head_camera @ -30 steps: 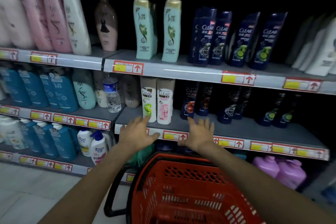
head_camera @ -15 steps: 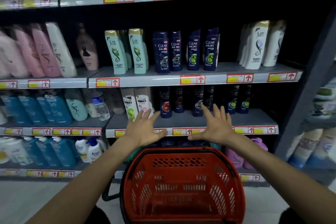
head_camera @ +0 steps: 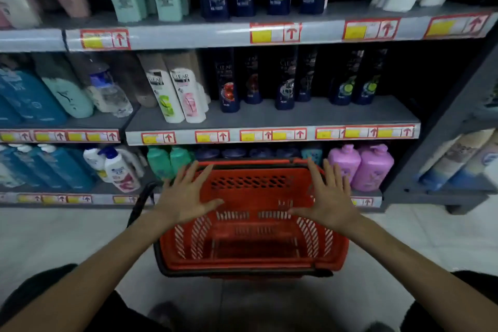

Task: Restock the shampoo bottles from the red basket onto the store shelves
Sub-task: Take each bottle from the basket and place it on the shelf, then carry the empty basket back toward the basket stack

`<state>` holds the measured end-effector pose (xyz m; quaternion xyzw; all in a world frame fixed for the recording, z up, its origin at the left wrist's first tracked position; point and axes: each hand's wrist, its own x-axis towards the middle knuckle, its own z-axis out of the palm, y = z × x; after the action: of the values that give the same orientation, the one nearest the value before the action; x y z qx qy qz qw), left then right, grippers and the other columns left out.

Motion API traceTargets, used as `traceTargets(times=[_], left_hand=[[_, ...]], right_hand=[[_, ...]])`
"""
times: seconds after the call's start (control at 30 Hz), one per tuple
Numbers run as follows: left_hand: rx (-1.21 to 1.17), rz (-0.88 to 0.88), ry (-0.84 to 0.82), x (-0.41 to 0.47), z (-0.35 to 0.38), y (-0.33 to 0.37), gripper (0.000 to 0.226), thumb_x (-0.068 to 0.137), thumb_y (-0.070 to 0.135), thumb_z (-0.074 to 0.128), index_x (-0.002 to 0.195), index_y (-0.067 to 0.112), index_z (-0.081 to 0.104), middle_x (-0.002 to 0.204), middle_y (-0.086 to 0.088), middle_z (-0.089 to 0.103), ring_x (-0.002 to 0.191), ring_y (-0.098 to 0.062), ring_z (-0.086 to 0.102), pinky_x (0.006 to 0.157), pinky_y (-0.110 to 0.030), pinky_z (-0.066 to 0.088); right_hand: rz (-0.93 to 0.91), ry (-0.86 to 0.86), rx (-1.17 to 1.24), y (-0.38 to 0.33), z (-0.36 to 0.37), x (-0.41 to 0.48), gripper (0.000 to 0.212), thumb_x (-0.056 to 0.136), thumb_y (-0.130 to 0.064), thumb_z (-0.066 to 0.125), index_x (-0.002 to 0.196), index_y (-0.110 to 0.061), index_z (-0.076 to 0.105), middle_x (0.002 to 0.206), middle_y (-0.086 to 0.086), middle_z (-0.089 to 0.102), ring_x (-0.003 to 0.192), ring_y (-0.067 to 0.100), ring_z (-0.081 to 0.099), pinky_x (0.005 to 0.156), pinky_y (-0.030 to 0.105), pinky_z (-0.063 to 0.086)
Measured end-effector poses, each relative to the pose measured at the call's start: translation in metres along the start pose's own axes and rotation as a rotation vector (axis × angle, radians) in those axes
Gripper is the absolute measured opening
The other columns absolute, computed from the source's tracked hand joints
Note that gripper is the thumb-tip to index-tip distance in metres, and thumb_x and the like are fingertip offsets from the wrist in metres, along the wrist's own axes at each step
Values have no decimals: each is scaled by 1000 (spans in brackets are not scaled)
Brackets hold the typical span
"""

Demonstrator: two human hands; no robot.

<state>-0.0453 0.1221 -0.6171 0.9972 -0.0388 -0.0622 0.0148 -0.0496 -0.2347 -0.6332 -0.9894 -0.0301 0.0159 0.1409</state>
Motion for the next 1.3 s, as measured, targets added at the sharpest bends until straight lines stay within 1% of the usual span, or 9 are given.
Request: traceTargets(times=[0.13, 0.27, 0.47, 0.53, 0.67, 0.93, 1.03, 1.17, 1.3], left_hand=[[15, -88, -9, 1, 61, -16, 97, 85, 75, 48, 164, 40, 4, 172, -8, 9, 159, -34, 5, 120, -67, 21], [37, -231, 103, 7, 83, -15, 83, 88, 54, 63, 159, 27, 30, 164, -18, 26, 152, -42, 18, 111, -71, 31], [-152, -561, 27, 28, 83, -36, 103, 89, 50, 69, 163, 16, 7, 144, -38, 39, 112, -59, 56, 85, -59, 46], [-166, -581, 56, 34, 85, -39, 98, 89, 47, 69, 161, 14, 12, 135, -37, 49, 105, -58, 59, 81, -58, 46], [-118, -616, 80, 46, 91, -38, 79, 93, 40, 64, 154, 11, 24, 114, -35, 61, 92, -59, 63, 75, -58, 47], [-302, -723, -10, 50, 71, -34, 71, 94, 41, 57, 156, 29, 26, 120, -28, 62, 101, -55, 62, 84, -58, 47], [-418, -716, -120, 49, 50, -35, 79, 91, 43, 60, 159, 32, 23, 125, -26, 64, 109, -51, 62, 87, -54, 47], [-663, -645, -378, 28, -9, -38, 80, 92, 24, 72, 159, 28, 28, 135, -15, 64, 117, -39, 63, 85, -33, 41], [-731, -582, -495, 11, -97, -28, 82, 83, 28, 81, 151, 25, 35, 126, -7, 63, 114, -36, 64, 89, -43, 51]], right_hand=[[72, -89, -78, 20, 52, -9, 137, 51, -100, 34, 161, -35, -15, 170, 16, -13, 156, 43, -9, 121, 64, 9], [219, -23, -10, 14, 66, -6, 119, 78, -65, 70, 163, -30, -6, 168, 23, -7, 155, 43, -4, 118, 62, 21], [388, 144, 190, 31, 70, 3, 100, 78, -29, 77, 159, -31, 19, 141, 33, 41, 124, 55, 45, 102, 63, 43], [478, 107, 265, 45, 77, 7, 99, 78, -29, 78, 158, -30, 21, 131, 30, 50, 115, 53, 52, 97, 63, 46], [705, 2, 381, 78, 92, 12, 101, 63, -64, 81, 149, -35, 37, 129, 9, 62, 113, 41, 65, 90, 68, 53], [987, 57, 460, 42, 75, 32, 46, 81, -21, 58, 127, -17, 57, 122, 18, 63, 113, 42, 61, 95, 56, 52], [1126, 74, 497, 19, 53, 44, 50, 78, -28, 45, 120, -11, 66, 120, 18, 68, 114, 39, 64, 94, 45, 52], [1144, 1, 538, 3, -6, 37, 34, 88, -25, 57, 111, -7, 74, 110, 14, 76, 106, 33, 71, 79, 28, 46], [1175, -5, 472, 0, -101, 16, 38, 80, -21, 53, 111, -7, 72, 108, 14, 74, 104, 36, 70, 89, 39, 57]])
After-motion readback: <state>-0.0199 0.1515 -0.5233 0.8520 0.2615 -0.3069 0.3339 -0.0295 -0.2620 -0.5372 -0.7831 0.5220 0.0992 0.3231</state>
